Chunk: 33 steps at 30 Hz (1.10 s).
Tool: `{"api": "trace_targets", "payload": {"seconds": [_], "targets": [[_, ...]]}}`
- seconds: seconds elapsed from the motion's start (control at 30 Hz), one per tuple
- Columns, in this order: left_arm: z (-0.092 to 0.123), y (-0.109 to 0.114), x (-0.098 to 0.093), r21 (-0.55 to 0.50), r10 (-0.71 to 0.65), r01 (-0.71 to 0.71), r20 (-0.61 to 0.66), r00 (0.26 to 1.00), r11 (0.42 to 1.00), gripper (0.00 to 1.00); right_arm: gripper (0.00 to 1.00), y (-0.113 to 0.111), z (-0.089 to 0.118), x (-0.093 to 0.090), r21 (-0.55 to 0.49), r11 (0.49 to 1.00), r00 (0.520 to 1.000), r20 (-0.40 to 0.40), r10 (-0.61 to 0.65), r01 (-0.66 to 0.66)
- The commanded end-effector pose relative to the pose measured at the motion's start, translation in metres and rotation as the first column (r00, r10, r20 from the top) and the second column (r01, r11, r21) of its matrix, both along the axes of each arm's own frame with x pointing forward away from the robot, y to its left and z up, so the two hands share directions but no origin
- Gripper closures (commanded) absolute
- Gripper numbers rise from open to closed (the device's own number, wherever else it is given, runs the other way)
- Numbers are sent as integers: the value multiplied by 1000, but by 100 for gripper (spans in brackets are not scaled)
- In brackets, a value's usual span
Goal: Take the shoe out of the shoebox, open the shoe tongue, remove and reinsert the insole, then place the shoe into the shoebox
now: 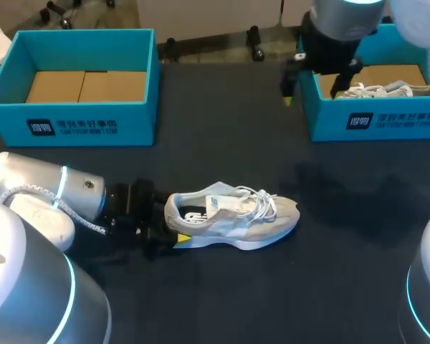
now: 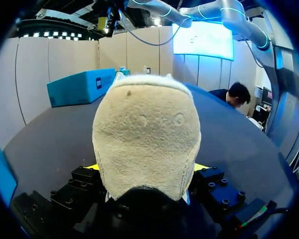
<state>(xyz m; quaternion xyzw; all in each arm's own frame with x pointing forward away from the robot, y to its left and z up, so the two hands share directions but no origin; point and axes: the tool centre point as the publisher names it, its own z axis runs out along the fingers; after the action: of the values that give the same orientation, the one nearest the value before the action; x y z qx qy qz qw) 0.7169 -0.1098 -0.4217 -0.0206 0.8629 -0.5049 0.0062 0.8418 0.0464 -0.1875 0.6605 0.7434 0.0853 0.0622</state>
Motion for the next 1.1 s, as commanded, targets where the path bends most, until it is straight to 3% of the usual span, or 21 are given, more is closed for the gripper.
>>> {"api": "trace_targets", "payload": {"seconds": [0.03,0.67,1.1], "targets": [[-3,-1,3,3,1,-1,1,1000,1000,100,0,26,-8,-7,-32,999,1000,-3,-23,22],[-3,-1,3,3,1,-1,1,1000,1000,100,0,132,-31,-54,-32,995,994,-43,-97,96],[-3,-1,3,3,1,-1,1,1000,1000,100,0,189,-67,-89,-33,993,990,-85,-115,112]]}}
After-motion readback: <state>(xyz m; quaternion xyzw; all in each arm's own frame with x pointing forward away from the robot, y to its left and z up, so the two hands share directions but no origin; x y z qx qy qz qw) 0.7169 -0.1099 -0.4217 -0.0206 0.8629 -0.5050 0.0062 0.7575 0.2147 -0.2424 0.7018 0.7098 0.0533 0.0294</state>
